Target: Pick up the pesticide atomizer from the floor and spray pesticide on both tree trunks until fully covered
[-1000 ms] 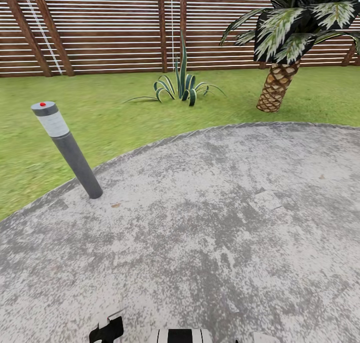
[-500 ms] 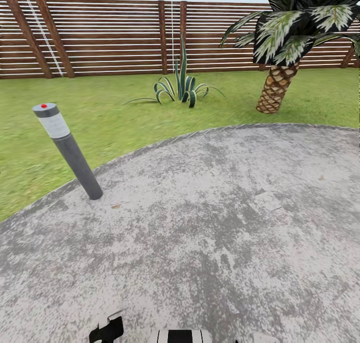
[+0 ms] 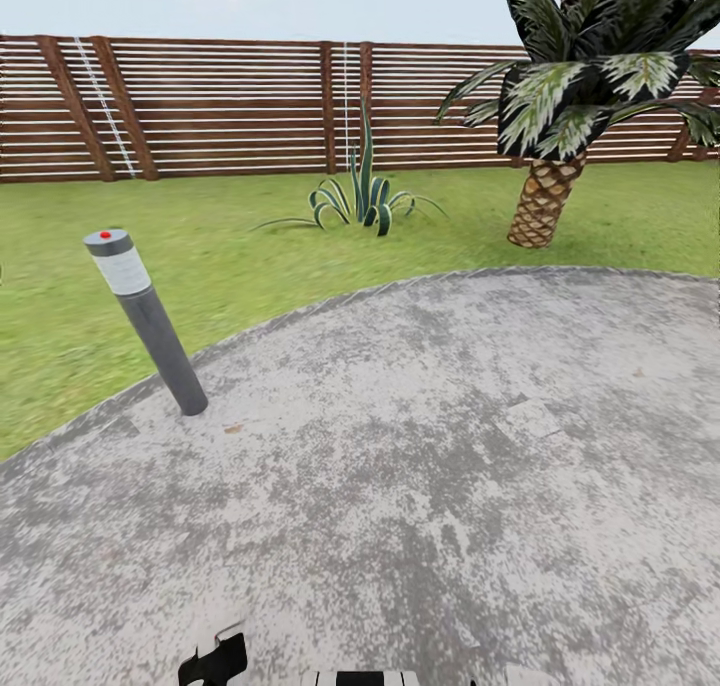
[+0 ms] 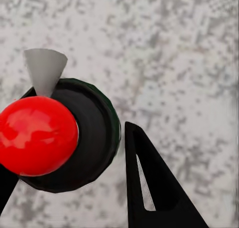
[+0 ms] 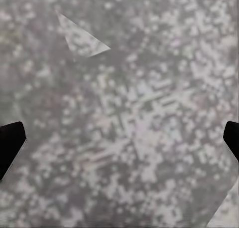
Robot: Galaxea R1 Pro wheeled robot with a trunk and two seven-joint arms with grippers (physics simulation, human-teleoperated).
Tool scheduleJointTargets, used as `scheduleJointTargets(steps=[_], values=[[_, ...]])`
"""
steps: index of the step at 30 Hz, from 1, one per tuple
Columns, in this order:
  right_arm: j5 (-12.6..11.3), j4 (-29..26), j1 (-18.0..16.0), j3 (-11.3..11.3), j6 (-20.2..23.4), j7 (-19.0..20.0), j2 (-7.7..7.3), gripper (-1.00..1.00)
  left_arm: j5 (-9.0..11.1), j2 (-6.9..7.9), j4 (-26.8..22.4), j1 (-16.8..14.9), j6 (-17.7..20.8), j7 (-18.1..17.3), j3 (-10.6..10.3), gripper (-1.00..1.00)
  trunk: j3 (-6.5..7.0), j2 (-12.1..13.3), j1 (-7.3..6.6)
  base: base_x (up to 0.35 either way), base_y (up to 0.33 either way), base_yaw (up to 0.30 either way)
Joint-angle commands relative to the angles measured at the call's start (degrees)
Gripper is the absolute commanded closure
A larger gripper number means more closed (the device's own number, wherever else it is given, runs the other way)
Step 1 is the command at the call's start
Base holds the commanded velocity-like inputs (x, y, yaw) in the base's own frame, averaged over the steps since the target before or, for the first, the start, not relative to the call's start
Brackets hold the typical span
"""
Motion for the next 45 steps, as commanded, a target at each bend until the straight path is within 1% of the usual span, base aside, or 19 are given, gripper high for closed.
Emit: scheduleJointTargets(steps=[1, 45], values=[[-0.02, 0.04, -0.02, -0.20, -0.22, -0.03, 0.03, -1.00, 0.39, 0.00, 0.02, -0.02, -0.16, 0.28, -0.46, 1.00, 0.19, 0.00, -0.04, 0.000, 0.000, 0.000], [-0.05, 0.04, -0.02, -0.19, -0.22, -0.05, 0.03, -1.00, 0.39, 0.00, 0.05, -0.02, -0.16, 0.30, -0.45, 1.00, 9.93, 0.59, -1.17, 0.000, 0.000, 0.000]])
